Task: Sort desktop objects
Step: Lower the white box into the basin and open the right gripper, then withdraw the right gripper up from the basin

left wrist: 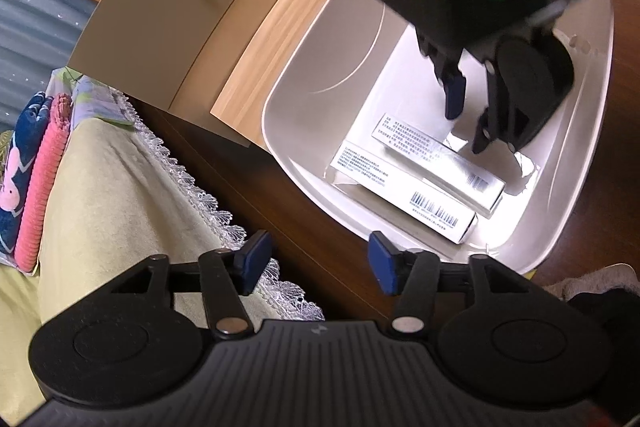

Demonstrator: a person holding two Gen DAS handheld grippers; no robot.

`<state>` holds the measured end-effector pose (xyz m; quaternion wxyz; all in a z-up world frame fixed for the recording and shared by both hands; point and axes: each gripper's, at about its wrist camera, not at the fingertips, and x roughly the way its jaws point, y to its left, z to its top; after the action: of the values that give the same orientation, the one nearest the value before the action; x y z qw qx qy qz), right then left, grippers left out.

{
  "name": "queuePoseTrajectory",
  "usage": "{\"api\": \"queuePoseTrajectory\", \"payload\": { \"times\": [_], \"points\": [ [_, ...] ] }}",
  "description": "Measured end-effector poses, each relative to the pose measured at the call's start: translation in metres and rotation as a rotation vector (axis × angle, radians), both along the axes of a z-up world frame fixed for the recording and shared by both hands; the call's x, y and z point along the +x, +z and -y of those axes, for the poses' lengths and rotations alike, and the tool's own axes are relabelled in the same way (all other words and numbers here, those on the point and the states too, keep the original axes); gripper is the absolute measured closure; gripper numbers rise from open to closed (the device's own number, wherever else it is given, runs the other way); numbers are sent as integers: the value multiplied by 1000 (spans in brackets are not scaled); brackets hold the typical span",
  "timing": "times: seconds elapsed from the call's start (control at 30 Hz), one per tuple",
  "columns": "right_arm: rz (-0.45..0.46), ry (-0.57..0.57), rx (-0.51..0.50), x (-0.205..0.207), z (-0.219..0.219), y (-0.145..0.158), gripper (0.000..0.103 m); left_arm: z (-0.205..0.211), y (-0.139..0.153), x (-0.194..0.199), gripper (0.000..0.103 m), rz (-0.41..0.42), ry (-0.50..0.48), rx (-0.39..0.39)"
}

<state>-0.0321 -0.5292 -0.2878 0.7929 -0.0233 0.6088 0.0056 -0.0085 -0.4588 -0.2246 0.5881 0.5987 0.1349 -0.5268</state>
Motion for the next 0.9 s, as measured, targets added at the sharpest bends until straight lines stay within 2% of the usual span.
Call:
{"api": "queuePoseTrajectory", "payload": {
  "times": [0.23, 0.3, 0.47, 0.53, 0.67, 0.9],
  "points": [
    [8, 117, -52, 8, -4, -6, 72, 1, 0, 3, 37, -3, 12, -7],
    [13, 135, -54, 9, -1, -6, 72, 2, 1, 3, 30, 4, 20, -8],
    [32, 200, -76, 10, 3, -4, 70, 2, 1, 2, 29, 5, 25, -7],
    [40, 236, -102, 11, 3, -3, 64, 3, 2, 2, 29, 5, 26, -8],
    [43, 283, -135, 12, 2, -1, 62, 2, 2, 2, 29, 5, 25, -8],
    [41, 246, -128, 8, 11, 6, 62, 1, 3, 0, 29, 2, 26, -4]
  ]
}}
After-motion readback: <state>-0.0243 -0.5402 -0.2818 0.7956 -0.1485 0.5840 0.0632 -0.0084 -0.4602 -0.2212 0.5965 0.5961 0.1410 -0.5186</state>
